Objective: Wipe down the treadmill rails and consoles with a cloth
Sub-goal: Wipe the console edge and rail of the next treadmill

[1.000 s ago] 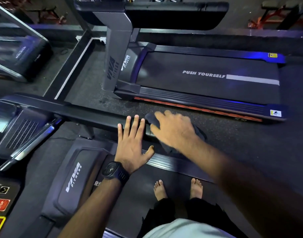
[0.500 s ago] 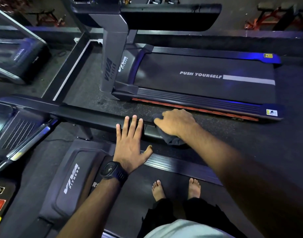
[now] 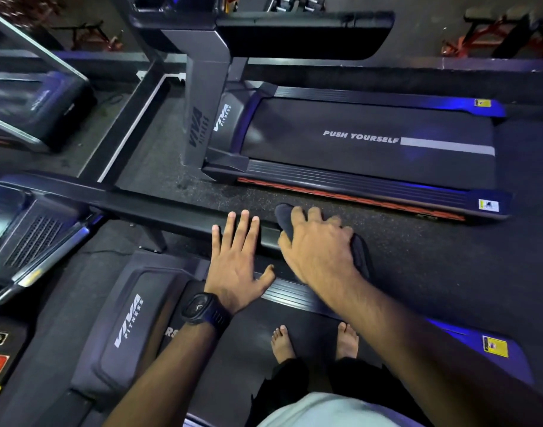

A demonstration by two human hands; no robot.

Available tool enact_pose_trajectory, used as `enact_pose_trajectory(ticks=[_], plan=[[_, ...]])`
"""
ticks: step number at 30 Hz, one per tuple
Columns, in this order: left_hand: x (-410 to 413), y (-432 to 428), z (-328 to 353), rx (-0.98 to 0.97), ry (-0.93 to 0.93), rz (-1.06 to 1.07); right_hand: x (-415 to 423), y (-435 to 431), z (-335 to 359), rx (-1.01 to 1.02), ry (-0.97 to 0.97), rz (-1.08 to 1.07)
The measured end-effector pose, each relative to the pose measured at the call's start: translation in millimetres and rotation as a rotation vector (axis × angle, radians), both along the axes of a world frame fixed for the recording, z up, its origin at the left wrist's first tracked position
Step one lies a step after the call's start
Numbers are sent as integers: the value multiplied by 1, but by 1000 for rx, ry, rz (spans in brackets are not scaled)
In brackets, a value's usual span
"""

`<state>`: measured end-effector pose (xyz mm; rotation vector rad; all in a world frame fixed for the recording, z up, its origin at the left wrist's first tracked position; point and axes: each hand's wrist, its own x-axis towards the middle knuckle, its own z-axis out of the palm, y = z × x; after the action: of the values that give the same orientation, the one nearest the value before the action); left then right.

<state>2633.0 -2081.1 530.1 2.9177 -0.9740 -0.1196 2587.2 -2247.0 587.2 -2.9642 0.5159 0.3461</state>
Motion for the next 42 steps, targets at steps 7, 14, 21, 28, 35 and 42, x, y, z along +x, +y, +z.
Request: enact_pose_trajectory(ticks=[7, 14, 21, 28, 35, 42], plan=[[-1, -6, -1, 42, -4, 17, 44, -47, -4, 279, 247, 100], [-4, -11, -1, 30, 7, 25, -3, -13, 2, 64, -32, 70], [-9, -17, 2, 39, 20, 14, 16, -37, -2, 275, 126, -122], [-11, -18, 2, 8, 25, 13, -13, -13, -10, 56, -115, 88], [-10, -18, 11, -6, 48, -72, -12, -14, -13, 93, -191, -60], [15, -5, 11, 18, 10, -300, -16, 11, -16, -33, -279, -126]])
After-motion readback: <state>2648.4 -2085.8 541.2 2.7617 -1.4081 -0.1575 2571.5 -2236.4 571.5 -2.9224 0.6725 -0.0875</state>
